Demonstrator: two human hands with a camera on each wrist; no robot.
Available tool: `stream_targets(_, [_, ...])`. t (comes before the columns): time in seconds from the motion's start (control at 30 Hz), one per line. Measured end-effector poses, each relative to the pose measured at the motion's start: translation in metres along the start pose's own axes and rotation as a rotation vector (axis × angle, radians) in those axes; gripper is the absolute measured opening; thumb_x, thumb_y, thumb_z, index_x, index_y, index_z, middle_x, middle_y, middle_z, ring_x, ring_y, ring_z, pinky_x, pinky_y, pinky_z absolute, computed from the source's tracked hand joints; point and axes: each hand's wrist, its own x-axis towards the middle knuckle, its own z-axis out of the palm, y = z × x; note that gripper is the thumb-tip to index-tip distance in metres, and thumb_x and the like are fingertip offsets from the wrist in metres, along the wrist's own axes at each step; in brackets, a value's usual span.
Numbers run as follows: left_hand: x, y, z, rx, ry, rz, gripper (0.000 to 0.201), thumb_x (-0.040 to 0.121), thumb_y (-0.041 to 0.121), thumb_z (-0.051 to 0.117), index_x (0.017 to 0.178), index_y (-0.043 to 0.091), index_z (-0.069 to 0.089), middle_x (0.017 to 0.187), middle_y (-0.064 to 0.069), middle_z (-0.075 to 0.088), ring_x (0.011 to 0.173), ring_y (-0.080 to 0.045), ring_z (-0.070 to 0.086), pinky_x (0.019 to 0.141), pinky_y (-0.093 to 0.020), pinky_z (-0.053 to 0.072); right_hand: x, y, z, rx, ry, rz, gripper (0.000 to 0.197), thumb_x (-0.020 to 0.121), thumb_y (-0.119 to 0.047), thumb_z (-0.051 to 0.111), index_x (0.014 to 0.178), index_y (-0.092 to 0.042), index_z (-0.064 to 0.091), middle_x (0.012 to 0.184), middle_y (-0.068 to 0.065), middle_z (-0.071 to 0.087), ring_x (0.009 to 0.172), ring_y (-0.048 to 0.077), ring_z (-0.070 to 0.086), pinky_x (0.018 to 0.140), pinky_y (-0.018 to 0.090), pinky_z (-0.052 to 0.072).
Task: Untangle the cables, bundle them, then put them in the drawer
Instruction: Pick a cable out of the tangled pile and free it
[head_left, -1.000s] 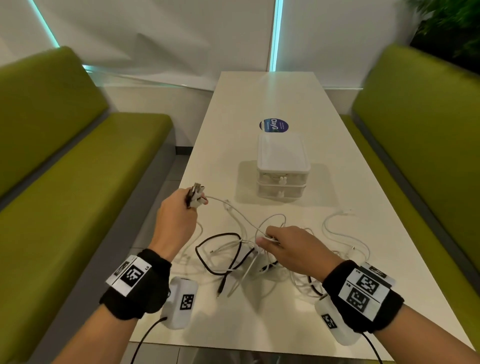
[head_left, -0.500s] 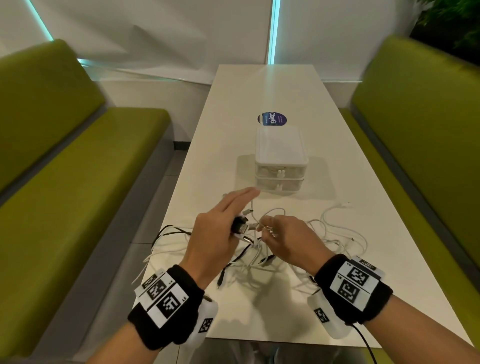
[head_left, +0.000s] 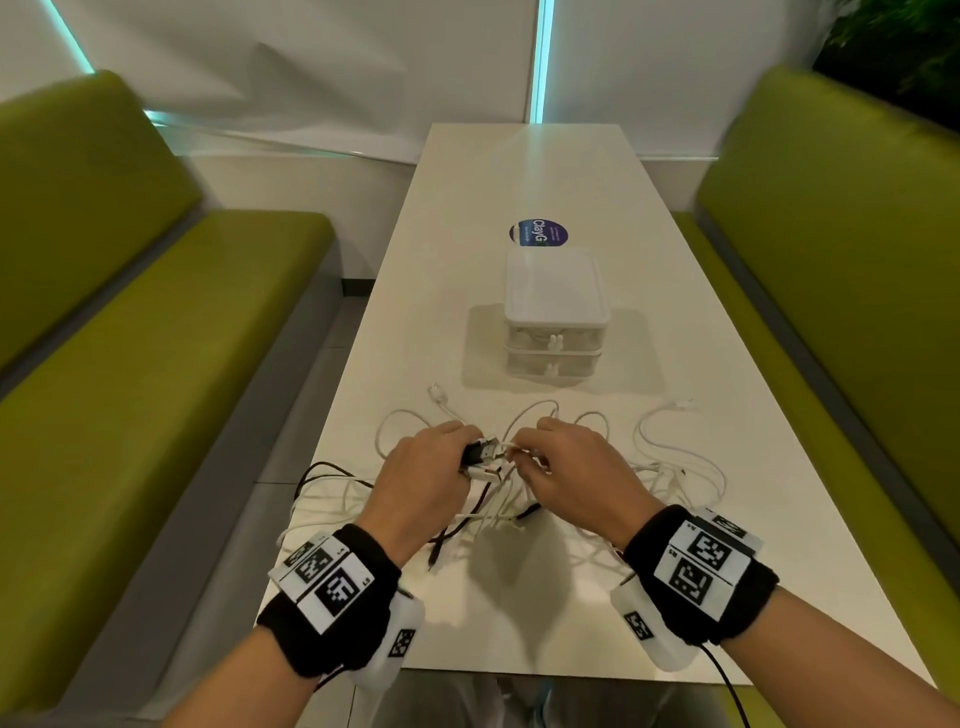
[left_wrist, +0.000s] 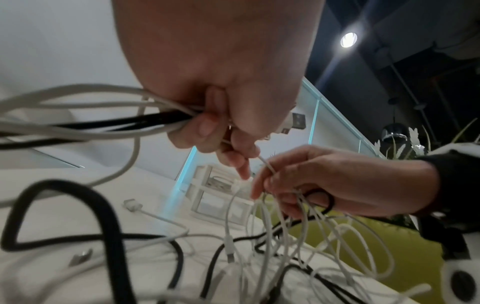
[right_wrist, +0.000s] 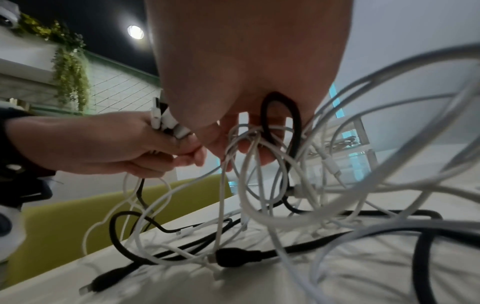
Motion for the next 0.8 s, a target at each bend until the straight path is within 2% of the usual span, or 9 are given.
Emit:
stream_targets(0.13, [0.004, -0.004, -0.011, -0.163, 0.121, -0.032, 0.038, 0.075, -0.008, 0.046, 0.094, 0.019, 0.066, 0.090, 0.006, 0.068, 0.088, -0.026, 0.062, 0.077, -0.044, 0.049, 0.002, -0.001, -0.005, 0.043, 0.074, 0.003, 0.021, 0.096, -0.027, 0.051, 0.100, -0.023, 0.071, 0.078, -0.010, 0.055, 0.072, 0.016, 0.054, 0.068, 0.031, 0.038])
stream_targets(0.2, [0.005, -0.005, -0.015, -0.264, 0.193, -0.072, 0.040, 0.075, -0.012, 0.046, 0.090, 0.019, 0.066, 0.087, 0.011, 0.069, 0.086, -0.019, 0.063, 0.078, -0.039, 0.050, 0.003, -0.005, -0.007, 0.034, 0.158, -0.014, 0.021, 0.097, -0.028, 0.051, 0.098, -0.023, 0.071, 0.075, -0.010, 0.053, 0.068, 0.017, 0.051, 0.067, 0.031, 0.034])
stream_targets(0.27, [0.006, -0.006, -0.016, -0.356, 0.254, -0.094, 0.042, 0.078, -0.014, 0.046, 0.088, 0.022, 0.064, 0.083, 0.018, 0.067, 0.081, -0.005, 0.062, 0.078, -0.030, 0.049, 0.003, -0.009, -0.006, -0.015, 0.229, -0.018, 0.022, 0.098, -0.033, 0.050, 0.093, -0.023, 0.068, 0.071, -0.010, 0.049, 0.062, 0.020, 0.046, 0.067, 0.031, 0.031])
stream_targets(0.37, [0.007, -0.010, -0.017, -0.436, 0.309, -0.100, 0.040, 0.083, -0.015, 0.045, 0.087, 0.020, 0.064, 0.083, 0.018, 0.068, 0.078, 0.005, 0.061, 0.075, -0.019, 0.047, 0.004, -0.009, -0.005, -0.059, 0.241, 0.002, 0.026, 0.099, -0.038, 0.049, 0.088, -0.024, 0.067, 0.070, -0.005, 0.053, 0.061, 0.026, 0.051, 0.066, 0.032, 0.034])
stream_targets(0.5, [0.009, -0.018, -0.023, -0.493, 0.371, -0.158, 0.040, 0.084, -0.016, 0.041, 0.087, 0.016, 0.066, 0.081, 0.018, 0.067, 0.080, 0.007, 0.060, 0.076, -0.015, 0.044, 0.004, -0.003, -0.003, 0.000, 0.205, 0.033, 0.027, 0.099, -0.036, 0.049, 0.082, -0.023, 0.066, 0.070, -0.006, 0.050, 0.064, 0.025, 0.054, 0.063, 0.031, 0.035])
stream_targets(0.6, [0.009, -0.023, -0.028, -0.536, 0.417, -0.217, 0.042, 0.084, -0.015, 0.039, 0.081, 0.019, 0.063, 0.078, 0.018, 0.066, 0.078, 0.009, 0.058, 0.072, -0.007, 0.041, 0.003, -0.002, -0.002, 0.006, 0.166, 0.071, 0.026, 0.097, -0.036, 0.048, 0.082, -0.024, 0.066, 0.074, -0.006, 0.053, 0.067, 0.022, 0.056, 0.062, 0.035, 0.045])
stream_targets(0.7, [0.012, -0.030, -0.033, -0.603, 0.471, -0.297, 0.041, 0.091, -0.007, 0.041, 0.072, 0.025, 0.057, 0.085, 0.010, 0.068, 0.080, 0.007, 0.058, 0.068, -0.001, 0.038, 0.003, -0.001, -0.002, 0.037, 0.086, 0.102, 0.031, 0.094, -0.034, 0.048, 0.064, -0.031, 0.053, 0.072, -0.006, 0.052, 0.067, 0.018, 0.053, 0.063, 0.036, 0.047])
stream_targets(0.77, [0.017, -0.036, -0.034, -0.586, 0.472, -0.333, 0.038, 0.094, -0.003, 0.043, 0.072, 0.023, 0.060, 0.090, 0.006, 0.069, 0.086, 0.000, 0.059, 0.074, -0.011, 0.041, 0.003, 0.001, -0.001, 0.051, 0.036, 0.097, 0.039, 0.094, -0.034, 0.048, 0.056, -0.030, 0.042, 0.068, -0.005, 0.050, 0.065, 0.017, 0.051, 0.063, 0.037, 0.046])
stream_targets(0.8, [0.018, -0.038, -0.034, -0.543, 0.459, -0.332, 0.036, 0.093, -0.005, 0.043, 0.078, 0.020, 0.064, 0.092, 0.006, 0.069, 0.090, -0.006, 0.061, 0.079, -0.018, 0.043, 0.003, 0.003, -0.001, 0.060, 0.015, 0.095, 0.040, 0.095, -0.035, 0.047, 0.057, -0.026, 0.042, 0.067, -0.004, 0.050, 0.064, 0.017, 0.051, 0.064, 0.039, 0.046])
